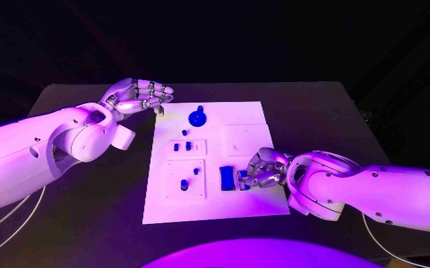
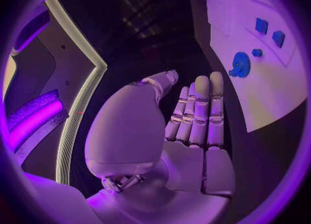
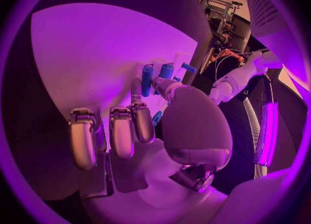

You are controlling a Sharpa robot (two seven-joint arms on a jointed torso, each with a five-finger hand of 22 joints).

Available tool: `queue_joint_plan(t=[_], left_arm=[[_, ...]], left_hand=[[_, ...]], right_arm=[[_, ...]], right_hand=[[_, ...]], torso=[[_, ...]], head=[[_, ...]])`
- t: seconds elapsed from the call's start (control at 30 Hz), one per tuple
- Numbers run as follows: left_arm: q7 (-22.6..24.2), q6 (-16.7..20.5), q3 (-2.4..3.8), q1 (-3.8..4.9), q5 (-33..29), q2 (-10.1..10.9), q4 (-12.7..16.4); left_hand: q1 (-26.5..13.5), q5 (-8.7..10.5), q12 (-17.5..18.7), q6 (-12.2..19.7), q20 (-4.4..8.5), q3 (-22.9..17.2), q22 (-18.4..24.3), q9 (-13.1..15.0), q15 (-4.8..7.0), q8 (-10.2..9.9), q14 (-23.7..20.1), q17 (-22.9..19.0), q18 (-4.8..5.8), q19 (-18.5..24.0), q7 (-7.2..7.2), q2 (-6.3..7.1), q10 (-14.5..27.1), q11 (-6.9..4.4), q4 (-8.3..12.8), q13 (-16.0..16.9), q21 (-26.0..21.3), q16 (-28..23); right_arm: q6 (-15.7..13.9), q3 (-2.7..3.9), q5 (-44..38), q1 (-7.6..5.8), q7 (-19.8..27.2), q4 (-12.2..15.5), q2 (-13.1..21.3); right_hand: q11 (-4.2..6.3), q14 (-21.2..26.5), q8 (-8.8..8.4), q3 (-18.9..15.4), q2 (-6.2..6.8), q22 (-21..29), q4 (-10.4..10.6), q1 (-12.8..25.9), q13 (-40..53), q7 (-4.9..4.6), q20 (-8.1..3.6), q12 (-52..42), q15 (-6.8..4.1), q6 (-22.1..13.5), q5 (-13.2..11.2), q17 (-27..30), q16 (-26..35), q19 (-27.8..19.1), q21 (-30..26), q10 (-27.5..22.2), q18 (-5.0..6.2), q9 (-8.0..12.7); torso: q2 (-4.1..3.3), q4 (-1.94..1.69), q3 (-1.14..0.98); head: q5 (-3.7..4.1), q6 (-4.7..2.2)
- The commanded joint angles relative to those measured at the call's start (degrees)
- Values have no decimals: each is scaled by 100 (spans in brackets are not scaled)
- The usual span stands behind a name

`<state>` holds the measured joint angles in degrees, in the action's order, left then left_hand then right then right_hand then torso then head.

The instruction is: Assemble the parts on the task board

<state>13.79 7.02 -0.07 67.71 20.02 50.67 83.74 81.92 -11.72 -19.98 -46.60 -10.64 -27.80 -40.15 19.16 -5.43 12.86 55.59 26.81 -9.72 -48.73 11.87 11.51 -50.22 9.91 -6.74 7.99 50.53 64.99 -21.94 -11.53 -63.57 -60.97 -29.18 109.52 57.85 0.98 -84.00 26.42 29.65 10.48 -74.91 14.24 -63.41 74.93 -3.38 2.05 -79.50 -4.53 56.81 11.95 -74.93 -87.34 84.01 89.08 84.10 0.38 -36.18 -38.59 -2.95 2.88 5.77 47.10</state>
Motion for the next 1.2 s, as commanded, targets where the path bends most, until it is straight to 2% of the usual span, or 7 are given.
queue_joint_plan(t=[0.03, 0.4, 0.5, 0.9, 0.97, 1.0, 1.2], left_arm=[[21, -95, 3, 2, -19, -8, 17], [18, -96, 3, 2, -19, -8, 16], [17, -97, 3, 2, -19, -8, 15], [-4, -131, 3, 2, -13, -3, 17], [-7, -134, 3, 2, -13, -1, 16], [-9, -135, 3, 2, -12, 0, 16], [-14, -137, 3, 2, -12, 4, 15]], left_hand=[[-3, -16, -21, 50, -30, 18, 9, 7, -7, 36, -33, -10, -80, 14, 201, -34, 44, 5, -18, 6, -34, 25], [-3, -16, -21, 50, -30, 18, 9, 7, -7, 36, -33, -10, -80, 14, 201, -34, 44, 5, -18, 6, -34, 25], [-3, -16, -21, 50, -30, 18, 9, 7, -7, 36, -33, -10, -80, 14, 201, -34, 44, 5, -18, 6, -34, 25], [-4, -18, -30, 53, -31, 18, 11, 8, -8, 39, -36, -13, -80, 14, 201, -37, 54, 5, -23, 5, -37, 28], [-4, -18, -30, 53, -31, 18, 11, 8, -8, 39, -36, -13, -80, 14, 201, -37, 54, 5, -23, 5, -37, 28], [-4, -18, -30, 53, -31, 18, 11, 8, -8, 39, -36, -13, -80, 14, 201, -37, 54, 5, -23, 5, -37, 28], [-4, -18, -30, 53, -31, 18, 11, 8, -8, 39, -36, -13, -80, 14, 201, -37, 54, 5, -23, 5, -37, 28]], right_arm=[[127, -1, -84, 15, -36, -8, -28], [132, -1, -200, 22, -45, -28, -73], [137, 0, -209, 24, -27, -13, -86], [170, 0, -210, 28, 5, 43, -63], [169, 0, -214, 28, 5, 53, -49], [169, 0, -213, 28, 5, 61, -40], [173, 0, -231, 28, 4, 110, 6]], right_hand=[[-42, -478, -32, -52, 7, -1477, 9, 90, 957, -29, 19, -2, 43, 13, -42, -908, 9, 553, -16, 172, -14, 4], [-42, -477, -34, -160, 42, -1475, 55, 183, 959, -30, 19, -2, 43, 20, -127, -902, 12, 550, -23, 173, -13, 1], [-40, -477, -33, -291, 75, -1475, 88, 238, 958, -27, 16, 4, 41, 27, 96, -904, 12, 550, -23, 172, -13, -6], [-41, -480, -32, -489, 90, -1479, 198, 366, 966, -27, 16, -8, 42, 48, 132, -914, 7, 556, -9, 179, -16, -11], [-35, -480, -31, -574, 76, -1479, 223, 425, 968, -20, 14, -9, 38, 57, 221, -916, 6, 556, -9, 181, -16, -13], [-30, -481, -32, -667, 68, -1480, 224, 470, 968, -14, 10, -7, 33, 59, 409, -921, 3, 557, -6, 181, -17, -16], [-27, -482, -30, -756, 75, -1482, 234, 518, 970, -10, 7, -9, 30, 67, 450, -925, 2, 561, 3, 183, -18, -20]], torso=[[2, -1, 3], [0, -1, 3], [-1, 0, 1], [0, 0, 3], [0, 0, 2], [2, 0, 2], [3, 0, -1]], head=[[0, 2], [-3, 6], [-10, 7], [-10, 19], [-8, 19], [-9, 20], [-15, 29]])
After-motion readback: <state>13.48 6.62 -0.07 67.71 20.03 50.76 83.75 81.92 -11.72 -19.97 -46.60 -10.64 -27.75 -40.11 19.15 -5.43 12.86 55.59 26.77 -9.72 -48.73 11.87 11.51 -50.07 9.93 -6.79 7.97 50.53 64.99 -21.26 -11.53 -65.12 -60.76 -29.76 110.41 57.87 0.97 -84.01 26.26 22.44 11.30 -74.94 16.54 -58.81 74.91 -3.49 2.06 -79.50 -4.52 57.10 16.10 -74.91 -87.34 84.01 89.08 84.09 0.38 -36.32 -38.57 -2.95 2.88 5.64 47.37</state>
